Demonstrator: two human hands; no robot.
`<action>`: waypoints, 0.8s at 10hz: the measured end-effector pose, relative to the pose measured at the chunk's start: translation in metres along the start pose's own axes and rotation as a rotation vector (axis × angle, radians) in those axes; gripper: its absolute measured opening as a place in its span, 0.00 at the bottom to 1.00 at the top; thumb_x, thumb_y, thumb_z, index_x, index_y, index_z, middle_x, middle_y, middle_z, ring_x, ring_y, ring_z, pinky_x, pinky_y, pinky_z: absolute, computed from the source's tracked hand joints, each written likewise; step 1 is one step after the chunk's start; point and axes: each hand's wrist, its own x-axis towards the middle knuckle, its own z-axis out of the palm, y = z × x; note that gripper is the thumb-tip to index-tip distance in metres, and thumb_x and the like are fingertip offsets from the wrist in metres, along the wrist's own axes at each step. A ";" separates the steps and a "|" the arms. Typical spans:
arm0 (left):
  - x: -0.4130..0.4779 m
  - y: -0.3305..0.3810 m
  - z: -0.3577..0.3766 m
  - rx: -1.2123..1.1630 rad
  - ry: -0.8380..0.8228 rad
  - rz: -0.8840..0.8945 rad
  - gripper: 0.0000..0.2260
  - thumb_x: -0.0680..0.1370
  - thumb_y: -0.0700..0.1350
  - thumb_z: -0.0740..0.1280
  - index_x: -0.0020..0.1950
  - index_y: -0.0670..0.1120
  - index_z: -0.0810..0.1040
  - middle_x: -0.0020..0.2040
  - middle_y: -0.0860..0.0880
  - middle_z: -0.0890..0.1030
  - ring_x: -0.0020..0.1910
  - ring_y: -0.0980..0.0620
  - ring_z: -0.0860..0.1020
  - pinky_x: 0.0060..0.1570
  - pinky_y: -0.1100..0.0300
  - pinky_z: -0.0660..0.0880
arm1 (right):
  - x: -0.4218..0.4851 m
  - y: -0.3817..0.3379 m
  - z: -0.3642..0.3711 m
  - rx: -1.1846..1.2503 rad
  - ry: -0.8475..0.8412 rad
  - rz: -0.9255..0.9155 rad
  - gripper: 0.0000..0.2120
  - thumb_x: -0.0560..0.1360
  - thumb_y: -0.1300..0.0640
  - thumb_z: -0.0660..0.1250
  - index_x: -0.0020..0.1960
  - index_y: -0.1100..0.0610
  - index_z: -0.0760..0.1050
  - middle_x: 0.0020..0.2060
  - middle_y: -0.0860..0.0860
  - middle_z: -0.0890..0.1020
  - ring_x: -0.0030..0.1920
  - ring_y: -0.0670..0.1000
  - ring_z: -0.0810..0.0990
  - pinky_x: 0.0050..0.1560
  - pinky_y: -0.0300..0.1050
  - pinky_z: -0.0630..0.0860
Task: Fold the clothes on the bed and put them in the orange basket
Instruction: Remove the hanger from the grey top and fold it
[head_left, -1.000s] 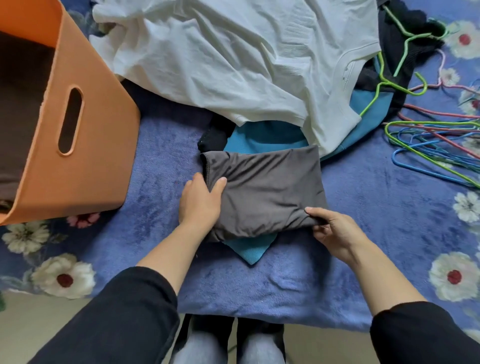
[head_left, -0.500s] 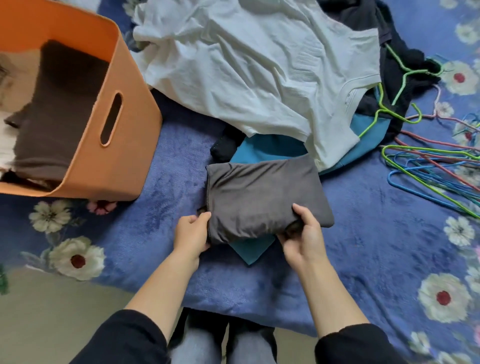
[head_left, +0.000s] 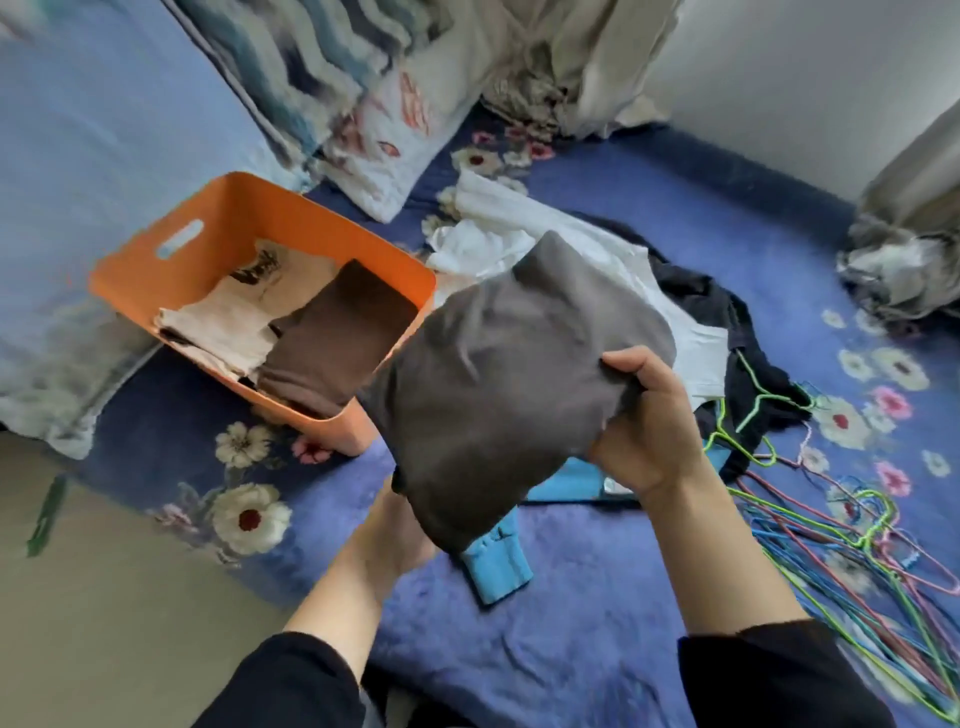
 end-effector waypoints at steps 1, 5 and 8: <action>-0.048 0.046 0.004 -0.245 -0.082 0.193 0.22 0.85 0.45 0.45 0.68 0.31 0.67 0.59 0.29 0.76 0.62 0.40 0.70 0.48 0.63 0.69 | 0.010 -0.017 0.035 -0.042 -0.053 -0.006 0.22 0.56 0.57 0.71 0.49 0.62 0.80 0.46 0.57 0.81 0.47 0.55 0.78 0.49 0.46 0.75; 0.031 0.281 -0.117 0.229 -0.193 0.178 0.11 0.64 0.39 0.71 0.45 0.40 0.84 0.48 0.41 0.82 0.44 0.43 0.80 0.51 0.51 0.73 | 0.194 0.064 0.178 -0.281 0.145 0.167 0.17 0.60 0.60 0.67 0.49 0.58 0.77 0.42 0.56 0.79 0.41 0.54 0.78 0.39 0.45 0.72; 0.108 0.383 -0.156 0.805 0.266 0.621 0.27 0.65 0.36 0.71 0.64 0.47 0.74 0.57 0.46 0.80 0.58 0.45 0.77 0.58 0.49 0.74 | 0.317 0.123 0.233 -0.553 0.286 0.134 0.10 0.70 0.59 0.69 0.52 0.59 0.76 0.50 0.55 0.80 0.50 0.55 0.79 0.47 0.49 0.75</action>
